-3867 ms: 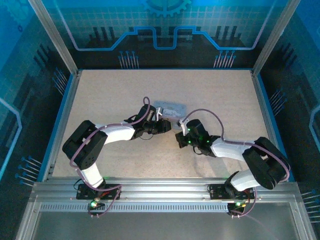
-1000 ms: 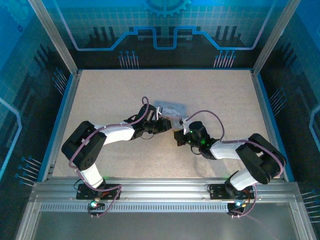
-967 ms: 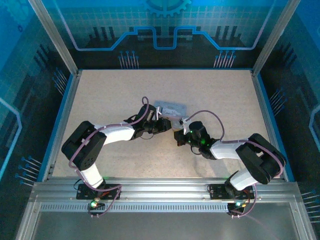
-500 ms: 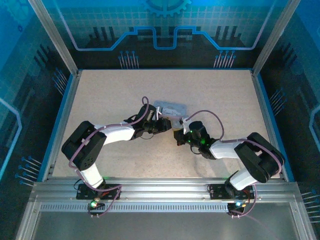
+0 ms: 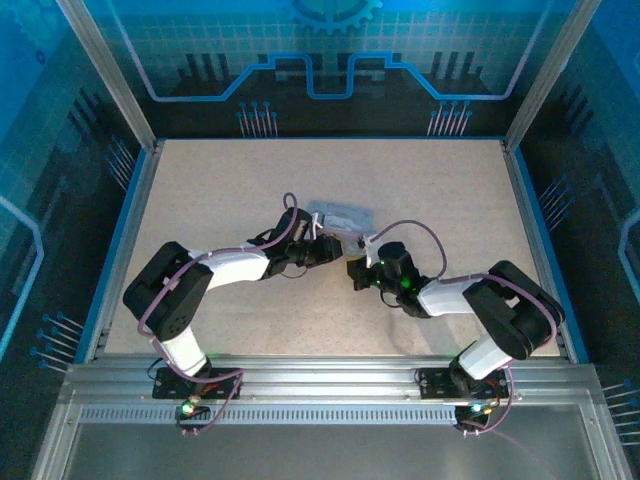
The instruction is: Unlock the padlock with the key
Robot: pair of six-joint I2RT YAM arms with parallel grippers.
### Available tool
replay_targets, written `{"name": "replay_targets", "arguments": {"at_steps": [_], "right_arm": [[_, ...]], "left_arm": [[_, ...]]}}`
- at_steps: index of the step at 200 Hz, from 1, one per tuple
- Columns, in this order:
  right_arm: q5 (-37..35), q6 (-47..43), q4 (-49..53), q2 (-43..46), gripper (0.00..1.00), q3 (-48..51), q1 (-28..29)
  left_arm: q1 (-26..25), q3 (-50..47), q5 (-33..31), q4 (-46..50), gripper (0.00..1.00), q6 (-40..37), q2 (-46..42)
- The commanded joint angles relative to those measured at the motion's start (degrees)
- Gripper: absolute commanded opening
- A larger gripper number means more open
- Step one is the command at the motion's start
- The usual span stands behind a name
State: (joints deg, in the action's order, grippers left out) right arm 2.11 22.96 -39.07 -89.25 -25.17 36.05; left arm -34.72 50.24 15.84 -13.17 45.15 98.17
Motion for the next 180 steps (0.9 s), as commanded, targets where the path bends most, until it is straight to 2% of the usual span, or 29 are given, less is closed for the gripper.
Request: {"name": "replay_targets", "arguments": {"at_steps": [1, 96, 180], "right_arm": [[-0.1, -2.0, -5.4, -1.0, 0.0, -1.6, -1.2], [1.8, -4.9, -7.4, -2.7, 0.0, -2.9, -2.7], [3.9, -3.8, -9.7, -3.7, 0.0, -4.1, -3.3]], "left_arm": [[-0.7, 2.0, 2.3, -1.6, 0.29, 0.4, -2.5], [-0.8, 2.2, 2.4, -0.8, 0.29, 0.1, -2.6], [-1.0, 2.5, 2.4, -0.5, 0.28, -0.1, -2.4]]}}
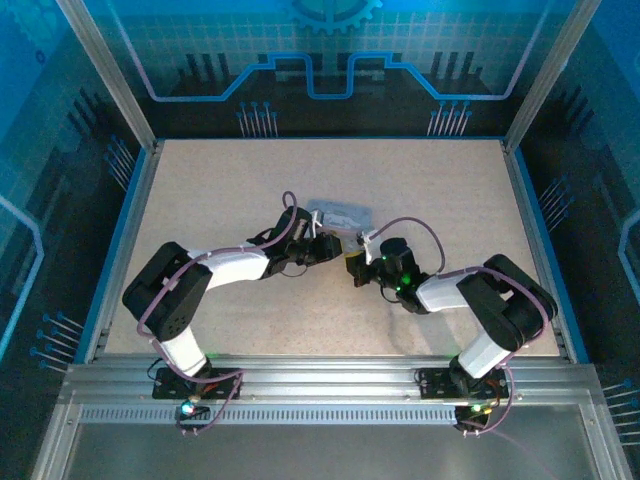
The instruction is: Unlock the padlock with the key
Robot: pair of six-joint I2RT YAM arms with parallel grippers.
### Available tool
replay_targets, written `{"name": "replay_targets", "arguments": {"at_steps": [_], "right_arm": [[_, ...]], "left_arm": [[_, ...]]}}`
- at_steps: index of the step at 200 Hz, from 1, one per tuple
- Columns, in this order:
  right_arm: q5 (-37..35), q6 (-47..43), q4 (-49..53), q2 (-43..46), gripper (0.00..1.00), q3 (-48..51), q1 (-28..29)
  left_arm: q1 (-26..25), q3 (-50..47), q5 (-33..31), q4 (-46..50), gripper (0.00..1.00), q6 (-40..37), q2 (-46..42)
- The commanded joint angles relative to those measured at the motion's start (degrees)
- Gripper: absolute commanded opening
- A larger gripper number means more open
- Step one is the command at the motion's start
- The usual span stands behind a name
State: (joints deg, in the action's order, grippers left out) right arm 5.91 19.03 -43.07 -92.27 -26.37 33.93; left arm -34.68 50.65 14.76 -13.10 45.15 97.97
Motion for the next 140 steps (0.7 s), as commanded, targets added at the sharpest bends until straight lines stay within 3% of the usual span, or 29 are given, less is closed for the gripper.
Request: {"name": "replay_targets", "arguments": {"at_steps": [1, 140], "right_arm": [[0.2, 0.1, -5.8, -0.8, 0.0, -3.0, -1.2], [0.1, 3.9, -7.3, -2.6, 0.0, -2.6, -1.3]], "left_arm": [[-1.1, 2.2, 3.5, -0.5, 0.29, 0.0, -2.2], [-1.3, 2.5, 4.7, -4.2, 0.28, 2.8, 1.2]]}}
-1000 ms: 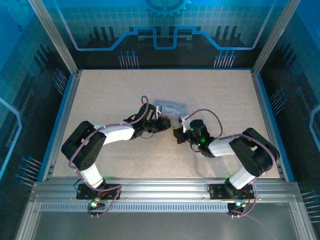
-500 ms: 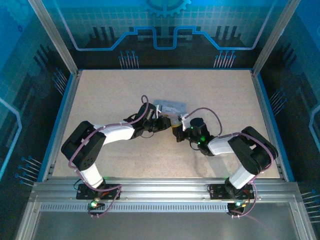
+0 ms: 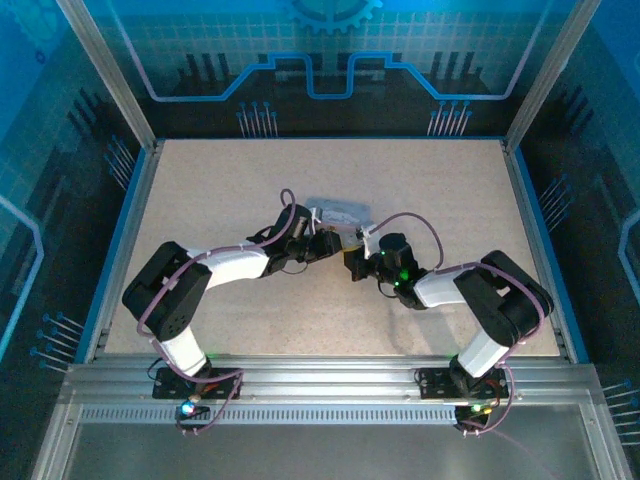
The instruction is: Unlock the padlock with the key
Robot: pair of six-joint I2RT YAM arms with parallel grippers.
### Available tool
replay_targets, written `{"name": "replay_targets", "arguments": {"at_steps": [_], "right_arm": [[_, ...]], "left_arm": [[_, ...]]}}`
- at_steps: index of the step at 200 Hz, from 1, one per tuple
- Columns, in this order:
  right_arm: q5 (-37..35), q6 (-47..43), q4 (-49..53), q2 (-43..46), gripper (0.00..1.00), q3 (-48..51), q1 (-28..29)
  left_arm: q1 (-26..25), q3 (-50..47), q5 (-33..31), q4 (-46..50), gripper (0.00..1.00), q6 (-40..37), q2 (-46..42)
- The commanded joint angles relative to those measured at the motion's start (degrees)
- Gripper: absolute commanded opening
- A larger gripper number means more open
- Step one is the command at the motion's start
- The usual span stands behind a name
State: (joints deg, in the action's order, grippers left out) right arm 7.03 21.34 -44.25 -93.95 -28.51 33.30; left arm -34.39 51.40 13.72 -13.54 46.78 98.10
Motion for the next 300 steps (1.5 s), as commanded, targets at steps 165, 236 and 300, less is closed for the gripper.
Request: {"name": "replay_targets", "arguments": {"at_steps": [165, 236, 300], "right_arm": [[-2.3, 4.0, -6.8, -4.2, 0.0, 5.4, 0.2], [-1.1, 4.1, -4.3, -3.3, 0.0, 5.2, 0.2], [2.3, 5.8, 8.6, 2.6, 0.0, 2.1, 0.3]], "left_arm": [[-2.5, -0.6, 4.0, -6.6, 0.49, 2.3, 4.1], [-2.0, -4.6, 0.8, -1.7, 0.65, 1.5, -2.7], [-1.3, -11.1, -1.1, -6.0, 0.61, 8.0, -7.9]]}}
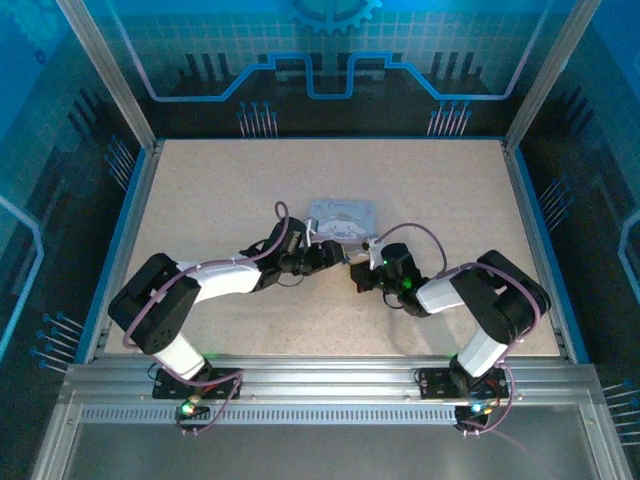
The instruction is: Unlock the padlock with the key
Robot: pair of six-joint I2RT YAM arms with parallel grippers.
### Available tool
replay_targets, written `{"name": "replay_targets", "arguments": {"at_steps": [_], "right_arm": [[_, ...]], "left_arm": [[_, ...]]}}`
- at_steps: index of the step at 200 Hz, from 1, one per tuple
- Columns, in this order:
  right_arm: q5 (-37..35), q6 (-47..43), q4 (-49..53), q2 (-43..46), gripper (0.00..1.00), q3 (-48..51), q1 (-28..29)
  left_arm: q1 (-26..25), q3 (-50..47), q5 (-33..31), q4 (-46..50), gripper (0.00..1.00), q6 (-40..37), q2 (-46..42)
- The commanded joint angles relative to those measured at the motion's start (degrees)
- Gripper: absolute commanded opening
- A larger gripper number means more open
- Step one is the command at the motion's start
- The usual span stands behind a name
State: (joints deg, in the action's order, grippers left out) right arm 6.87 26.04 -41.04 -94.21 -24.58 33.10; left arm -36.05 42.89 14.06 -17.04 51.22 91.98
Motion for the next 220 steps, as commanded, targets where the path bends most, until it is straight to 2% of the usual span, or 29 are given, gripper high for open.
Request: {"name": "replay_targets", "arguments": {"at_steps": [1, 53, 120, 155, 220], "right_arm": [[2.4, 1.2, 5.5, 3.0, 0.0, -1.8, 0.5], [4.7, 4.2, 15.9, 5.5, 0.0, -5.3, 0.4], [6.8, 6.3, 28.3, 8.1, 0.0, -10.2, 0.4], [8.2, 8.8, 32.3, 7.6, 0.0, -12.7, 0.4], [9.3, 15.3, 33.8, 7.1, 0.0, -14.0, 0.1]], "left_arm": [[0.3, -2.7, -1.5, -2.7, 0.61, 3.8, -1.8], [-0.5, -7.3, -3.1, -12.6, 0.52, 11.2, -0.3], [-0.9, -7.8, -3.9, -18.9, 0.51, 15.4, 2.6], [-1.2, -7.7, -4.7, -19.6, 0.52, 16.7, 3.4], [-1.7, -8.7, -6.3, -18.5, 0.52, 21.3, 4.5]]}}
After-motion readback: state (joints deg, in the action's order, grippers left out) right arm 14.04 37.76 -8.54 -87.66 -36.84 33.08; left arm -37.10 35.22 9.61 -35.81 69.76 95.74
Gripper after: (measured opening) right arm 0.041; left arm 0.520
